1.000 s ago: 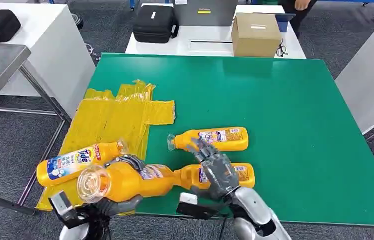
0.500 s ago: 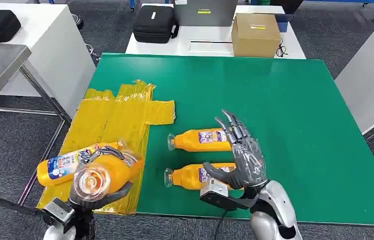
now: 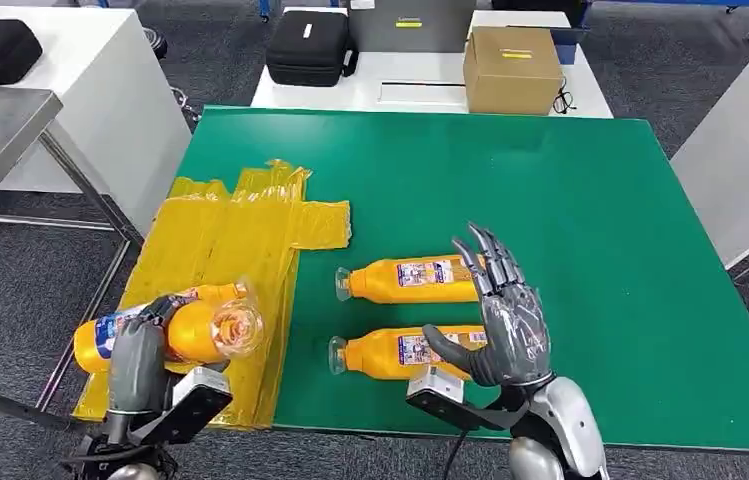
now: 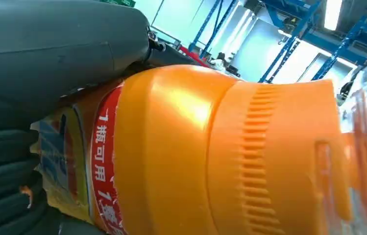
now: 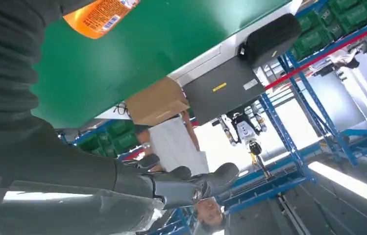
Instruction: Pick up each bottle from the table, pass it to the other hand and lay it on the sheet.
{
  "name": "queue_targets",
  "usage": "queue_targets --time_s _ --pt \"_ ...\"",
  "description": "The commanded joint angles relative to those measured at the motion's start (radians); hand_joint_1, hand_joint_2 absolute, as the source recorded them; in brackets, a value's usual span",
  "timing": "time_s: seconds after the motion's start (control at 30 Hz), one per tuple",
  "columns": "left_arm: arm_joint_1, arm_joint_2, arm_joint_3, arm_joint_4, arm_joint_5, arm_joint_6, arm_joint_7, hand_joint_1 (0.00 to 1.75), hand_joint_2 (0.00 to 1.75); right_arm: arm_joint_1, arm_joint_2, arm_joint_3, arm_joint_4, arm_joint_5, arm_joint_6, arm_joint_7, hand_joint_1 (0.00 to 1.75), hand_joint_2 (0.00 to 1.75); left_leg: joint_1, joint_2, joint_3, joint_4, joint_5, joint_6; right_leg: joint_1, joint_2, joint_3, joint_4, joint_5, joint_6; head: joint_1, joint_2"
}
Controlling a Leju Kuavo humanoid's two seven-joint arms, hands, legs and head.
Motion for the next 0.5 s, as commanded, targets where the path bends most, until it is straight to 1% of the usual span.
queue_targets --time_s 0.03,0.17,0.2,0.23,0.27,0.3,0.4,0.43,0.5 --pt "-0.011 -0.007 0.011 0.053 -0.004 0.004 0.007 1.75 1.75 -0.009 0.002 -0.019 0.008 0.0 -0.004 0.005 0.0 1.75 0.001 -0.001 0.003 0.0 -0.001 -0.002 0.001 -0.001 0.004 -0.001 -0.001 -0.001 0.0 0.0" --pt "-0.011 -0.007 0.011 0.053 -0.004 0.004 0.007 1.75 1.75 -0.009 0.002 -0.019 0.008 0.0 -0.004 0.005 0.0 1.75 0.001 -0.001 0.002 0.0 -0.001 -0.001 0.001 0.0 0.003 -0.001 -0.001 -0.001 0.0 0.0" --pt "-0.01 -0.008 0.013 0.056 -0.068 0.003 0.058 1.75 1.75 -0.007 0.001 -0.021 0.007 0.004 -0.006 0.006 0.0 1.75 0.0 -0.001 0.002 -0.001 0.0 -0.001 0.0 0.0 0.002 -0.001 0.0 -0.001 0.0 0.0" --pt "-0.008 -0.011 0.011 0.062 -0.092 0.002 0.079 1.75 1.75 -0.004 -0.002 -0.021 0.007 0.005 -0.004 0.008 0.0 1.75 0.001 -0.001 0.003 0.0 -0.001 -0.002 0.001 0.0 0.004 -0.001 -0.001 -0.001 0.0 0.0" --pt "-0.006 -0.011 0.01 0.066 -0.11 -0.002 0.098 1.75 1.75 -0.004 -0.004 -0.021 0.007 0.006 -0.007 0.009 0.0 1.75 0.0 -0.001 0.002 0.0 0.0 -0.001 0.0 0.0 0.002 -0.001 0.0 -0.001 0.0 0.0" --pt "-0.003 -0.011 0.009 0.073 -0.155 0.003 0.131 1.75 1.75 -0.005 -0.008 -0.021 0.011 0.004 -0.007 0.01 0.0 1.75 0.001 -0.001 0.004 -0.001 -0.001 -0.002 0.001 -0.001 0.005 -0.002 -0.001 -0.002 0.0 0.0" --pt "-0.011 -0.011 0.007 0.096 -0.191 -0.008 0.17 1.75 1.75 -0.017 -0.012 -0.016 0.024 0.002 -0.002 0.012 0.0 1.75 0.0 -0.001 0.002 -0.001 0.0 -0.001 0.0 0.0 0.002 -0.001 0.0 -0.001 0.0 0.0" --pt "-0.014 -0.011 0.004 0.102 -0.191 -0.013 0.177 1.75 1.75 -0.02 -0.011 -0.016 0.027 -0.001 0.001 0.014 0.0 1.75 0.001 -0.001 0.004 -0.001 -0.001 -0.002 0.001 0.0 0.004 -0.002 -0.001 -0.001 0.0 0.0" --pt "-0.018 -0.018 0.003 0.107 -0.224 -0.032 0.22 1.75 1.75 -0.024 -0.008 -0.015 0.029 -0.001 0.001 0.019 0.0 1.75 0.0 -0.001 0.002 -0.001 0.0 -0.001 0.0 0.0 0.002 -0.001 0.0 -0.001 0.0 0.0"
